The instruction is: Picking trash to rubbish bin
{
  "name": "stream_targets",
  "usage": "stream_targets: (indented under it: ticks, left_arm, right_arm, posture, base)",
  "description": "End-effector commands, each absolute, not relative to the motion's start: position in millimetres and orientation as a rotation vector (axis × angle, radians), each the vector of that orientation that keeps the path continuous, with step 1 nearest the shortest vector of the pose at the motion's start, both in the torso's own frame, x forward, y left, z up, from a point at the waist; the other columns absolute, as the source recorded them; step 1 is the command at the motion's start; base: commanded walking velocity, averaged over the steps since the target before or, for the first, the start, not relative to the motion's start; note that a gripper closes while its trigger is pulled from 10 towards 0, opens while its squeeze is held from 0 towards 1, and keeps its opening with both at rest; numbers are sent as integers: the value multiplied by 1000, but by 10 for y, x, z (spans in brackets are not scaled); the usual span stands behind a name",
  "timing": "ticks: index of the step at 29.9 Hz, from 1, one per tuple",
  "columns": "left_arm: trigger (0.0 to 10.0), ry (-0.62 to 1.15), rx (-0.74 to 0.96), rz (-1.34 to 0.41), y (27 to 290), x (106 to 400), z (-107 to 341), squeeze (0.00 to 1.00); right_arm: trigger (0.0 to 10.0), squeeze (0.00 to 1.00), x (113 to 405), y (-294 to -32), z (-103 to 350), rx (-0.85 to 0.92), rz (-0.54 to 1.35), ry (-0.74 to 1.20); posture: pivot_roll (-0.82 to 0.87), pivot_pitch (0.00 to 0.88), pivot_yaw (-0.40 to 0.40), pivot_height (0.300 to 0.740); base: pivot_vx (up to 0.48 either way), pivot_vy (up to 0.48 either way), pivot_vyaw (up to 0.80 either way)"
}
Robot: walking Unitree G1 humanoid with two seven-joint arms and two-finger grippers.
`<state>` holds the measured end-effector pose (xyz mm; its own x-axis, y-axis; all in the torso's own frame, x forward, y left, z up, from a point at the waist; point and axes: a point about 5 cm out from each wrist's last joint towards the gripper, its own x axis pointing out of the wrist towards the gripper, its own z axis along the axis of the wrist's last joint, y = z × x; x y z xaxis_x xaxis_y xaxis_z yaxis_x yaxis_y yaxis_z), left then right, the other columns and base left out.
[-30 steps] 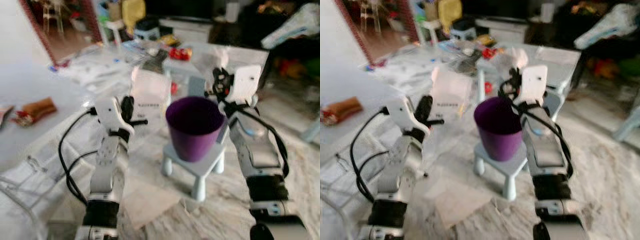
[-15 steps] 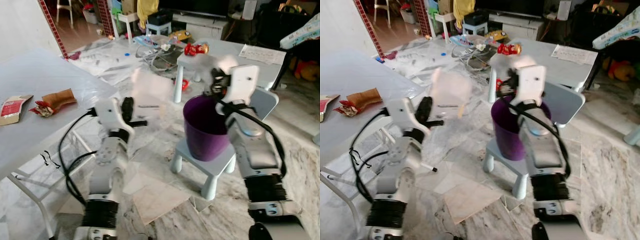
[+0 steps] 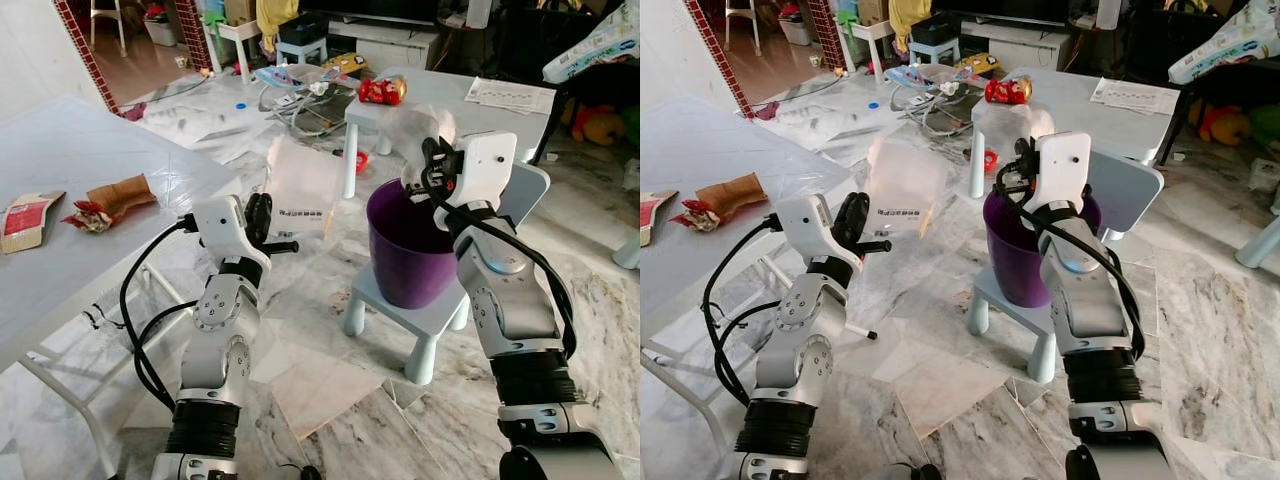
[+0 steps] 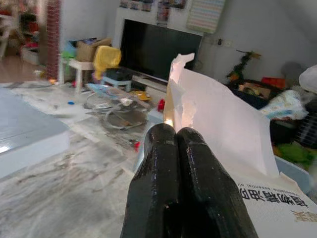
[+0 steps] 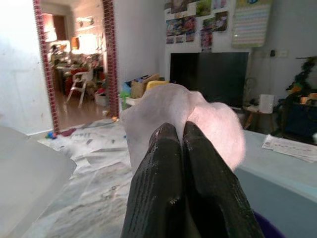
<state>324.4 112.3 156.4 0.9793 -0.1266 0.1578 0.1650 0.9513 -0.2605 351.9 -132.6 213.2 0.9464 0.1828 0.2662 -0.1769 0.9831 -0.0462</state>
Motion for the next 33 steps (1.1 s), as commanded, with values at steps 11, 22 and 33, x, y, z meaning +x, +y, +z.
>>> stream_targets:
  ticks: [11, 22, 33]
  left_arm:
    - [1922, -137, -249, -159, 1112, 3238, 1561, 0]
    - [1961, -131, -243, -162, 1107, 3235, 1549, 0]
    - [3020, -137, -228, -164, 1104, 3237, 1551, 0]
  right_arm:
    - [10000, 0, 3525, -1352, 2168, -26, 167, -279]
    - [10000, 0, 3521, -1359, 2173, -23, 163, -287]
    - [10000, 0, 3520, -1357, 2165, -20, 163, -284]
  posture:
    - [-48, 62, 70, 740]
    - [-49, 63, 71, 740]
    - [-50, 63, 72, 740]
  base:
    - [0, 0, -800]
    - [0, 0, -436]
    - [0, 0, -588]
